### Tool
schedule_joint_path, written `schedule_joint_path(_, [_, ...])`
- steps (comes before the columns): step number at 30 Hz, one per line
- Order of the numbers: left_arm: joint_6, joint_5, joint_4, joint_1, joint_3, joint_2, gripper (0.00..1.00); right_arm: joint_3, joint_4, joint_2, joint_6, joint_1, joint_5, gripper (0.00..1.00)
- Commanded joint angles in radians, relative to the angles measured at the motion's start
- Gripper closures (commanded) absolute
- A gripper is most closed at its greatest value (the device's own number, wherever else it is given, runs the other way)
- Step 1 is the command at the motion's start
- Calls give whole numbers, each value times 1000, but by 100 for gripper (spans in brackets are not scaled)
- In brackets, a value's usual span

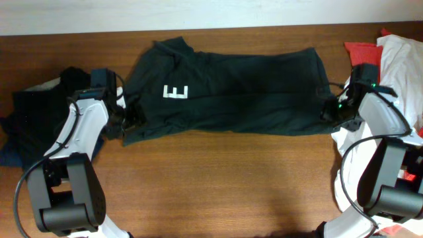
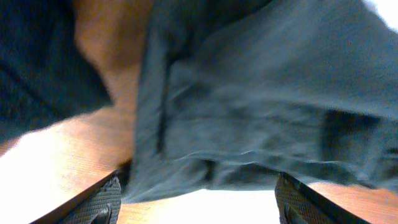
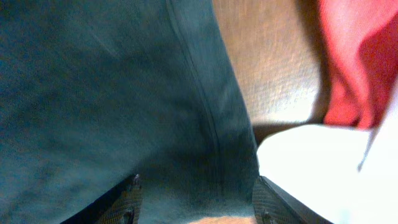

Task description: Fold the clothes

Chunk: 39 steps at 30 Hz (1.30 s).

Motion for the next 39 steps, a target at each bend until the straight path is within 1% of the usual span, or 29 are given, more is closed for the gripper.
schedule_joint_path(1, [11, -78, 42, 6, -70, -9, 21, -102, 93, 6, 5, 1, 19, 45])
schedule_joint_path(2, [11, -85, 55, 6, -86, -9, 21, -127, 119, 6, 5, 1, 19, 45])
schedule_joint_path(3, [11, -85, 69, 6, -109, -9, 21, -149, 136, 6, 5, 1, 19, 49])
schedule_joint_path(4, [11, -85, 81, 6, -130, -9, 21, -161, 142, 6, 5, 1, 20, 56])
schedule_joint_path(5, [11, -85, 93, 6, -153, -9, 21, -167, 143, 6, 5, 1, 21, 69])
schedule_joint_path(6, [11, -85, 107, 6, -177, -9, 22, -167, 139, 6, 6, 1, 29, 85])
schedule_joint_path(7, [11, -85, 110, 6, -190, -9, 24, -167, 123, 6, 6, 1, 48, 96])
schedule_joint_path(9, [12, -90, 93, 6, -194, -9, 33, -167, 77, 6, 48, 0, 174, 96])
schedule_joint_path(10, [11, -111, 83, 6, -194, -9, 35, -167, 58, 6, 73, -1, 228, 96])
schedule_joint_path(11, [12, -129, 76, 9, -194, -9, 36, -167, 40, 6, 97, -1, 273, 96])
schedule_joint_path(13, [11, -120, 83, 23, -194, -9, 36, -167, 34, 6, 105, -1, 274, 96])
schedule_joint_path(16, [12, -47, 141, 26, -193, -9, 36, -167, 34, 6, 105, -1, 270, 96])
schedule_joint_path(18, [13, 48, 180, 26, -193, -9, 33, -167, 34, 6, 105, -1, 270, 96])
schedule_joint_path(19, [32, 125, 189, 26, -193, -9, 31, -167, 38, 6, 105, -1, 270, 96])
schedule_joint_path(20, [74, 186, 193, 26, -193, -9, 32, -167, 41, 6, 105, -1, 270, 96])
schedule_joint_path(21, [80, 192, 193, 26, -193, -9, 33, -167, 42, 6, 105, -1, 270, 96])
schedule_joint_path(23, [80, 159, 197, 26, -193, -9, 41, -167, 42, 6, 105, -1, 267, 96])
schedule_joint_path(24, [80, 133, 200, 26, -193, -9, 51, -167, 41, 6, 105, -1, 267, 96])
schedule_joint_path(25, [80, 112, 198, 26, -193, -9, 60, -167, 41, 6, 105, -1, 267, 96])
schedule_joint_path(27, [80, 57, 188, 26, -193, -9, 80, -167, 41, 6, 105, -1, 267, 96])
schedule_joint_path(28, [80, 27, 178, 26, -193, -9, 93, -167, 40, 6, 105, -1, 267, 96])
schedule_joint_path(29, [79, -27, 143, 26, -193, -9, 99, -167, 35, 6, 105, -1, 267, 96])
schedule_joint_path(30, [73, -89, 105, 27, -193, -9, 100, -167, 29, 6, 104, -1, 267, 96])
schedule_joint_path(31, [3, -206, 43, 38, -193, -11, 100, -167, 18, 6, 104, -1, 268, 96])
schedule_joint_path(32, [-55, -286, 0, 51, -193, -14, 100, -167, -2, 6, 104, -1, 268, 96])
schedule_joint_path(33, [-116, -328, -36, 72, -193, -18, 100, -167, -35, 6, 105, -1, 268, 96])
schedule_joint_path(36, [-185, -320, -160, 133, -193, -22, 100, -167, -137, 6, 106, -1, 269, 96])
schedule_joint_path(38, [-191, -309, -188, 140, -193, -22, 99, -167, -185, 6, 139, -1, 267, 96])
schedule_joint_path(39, [-190, -264, -187, 140, -193, -23, 95, -167, -185, 6, 138, -1, 267, 96])
